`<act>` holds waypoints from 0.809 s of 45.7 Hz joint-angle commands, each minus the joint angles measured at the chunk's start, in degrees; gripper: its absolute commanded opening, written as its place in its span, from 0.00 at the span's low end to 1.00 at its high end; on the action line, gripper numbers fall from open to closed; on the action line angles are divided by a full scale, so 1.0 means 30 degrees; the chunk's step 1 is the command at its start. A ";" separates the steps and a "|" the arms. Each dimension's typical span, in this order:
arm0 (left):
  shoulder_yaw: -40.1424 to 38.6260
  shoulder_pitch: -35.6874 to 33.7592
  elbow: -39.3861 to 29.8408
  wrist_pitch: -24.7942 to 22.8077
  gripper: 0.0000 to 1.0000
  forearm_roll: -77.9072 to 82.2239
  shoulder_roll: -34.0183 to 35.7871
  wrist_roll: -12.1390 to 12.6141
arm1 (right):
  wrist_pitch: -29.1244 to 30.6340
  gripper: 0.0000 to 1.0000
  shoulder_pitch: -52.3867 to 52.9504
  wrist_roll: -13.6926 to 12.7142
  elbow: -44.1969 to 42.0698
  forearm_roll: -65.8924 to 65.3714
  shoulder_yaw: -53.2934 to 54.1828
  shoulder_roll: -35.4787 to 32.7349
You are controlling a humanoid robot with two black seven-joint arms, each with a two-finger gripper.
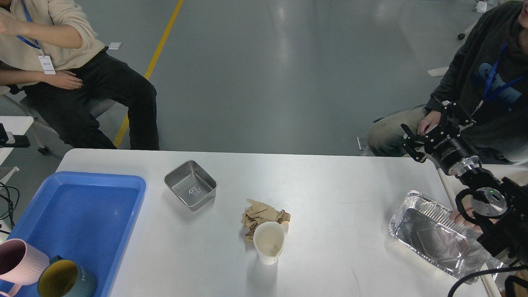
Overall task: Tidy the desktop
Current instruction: 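Set the green mug down in the blue tray and release, then reach the left gripper to the steel box and grasp its rim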
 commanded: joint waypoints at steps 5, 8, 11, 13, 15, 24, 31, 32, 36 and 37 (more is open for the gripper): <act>0.0132 0.0092 -0.0300 0.2560 0.97 0.0978 -0.3114 0.2403 | 0.0000 1.00 -0.0002 0.0000 -0.0002 0.0000 0.0000 -0.0091; 0.0132 0.0004 -0.0330 0.3616 0.97 0.2967 -0.4812 0.2697 | 0.0000 1.00 -0.0002 0.0000 -0.0002 0.0000 0.0000 -0.0091; 0.0132 0.0004 -0.0300 0.4348 0.97 0.4990 -0.6687 0.2727 | 0.0000 1.00 -0.0031 0.0000 -0.0002 0.0000 0.0000 -0.0091; 0.0132 -0.0054 -0.0213 0.4759 0.97 0.6366 -0.8004 0.2785 | 0.0000 1.00 -0.0031 0.0000 -0.0002 0.0000 0.0000 -0.0091; 0.0161 -0.0084 -0.0096 0.5257 0.97 0.7626 -0.9352 0.2931 | 0.0000 1.00 -0.0031 0.0000 -0.0002 0.0000 0.0000 -0.0091; 0.0892 -0.1546 0.2362 0.6899 0.96 1.2814 -1.5681 0.3869 | 0.0000 1.00 -0.0119 0.0000 -0.0002 0.0000 0.0000 -0.0121; 0.1947 -0.2836 0.5057 0.8099 0.96 1.5072 -1.8995 0.3899 | 0.0000 1.00 -0.0207 0.0000 -0.0002 0.0000 0.0000 -0.0121; 0.2093 -0.2983 0.5380 0.8333 0.96 1.5219 -1.9288 0.3870 | 0.0000 1.00 -0.0207 0.0000 -0.0002 0.0000 0.0000 -0.0121; 0.3145 -0.3481 0.6407 0.9300 0.96 1.5338 -2.0139 0.3899 | 0.0000 1.00 -0.0207 0.0000 -0.0002 0.0000 0.0000 -0.0121; 0.3526 -0.3598 0.6583 0.9476 0.96 1.5338 -2.0198 0.3870 | 0.0000 1.00 -0.0207 0.0000 -0.0002 0.0000 0.0000 -0.0121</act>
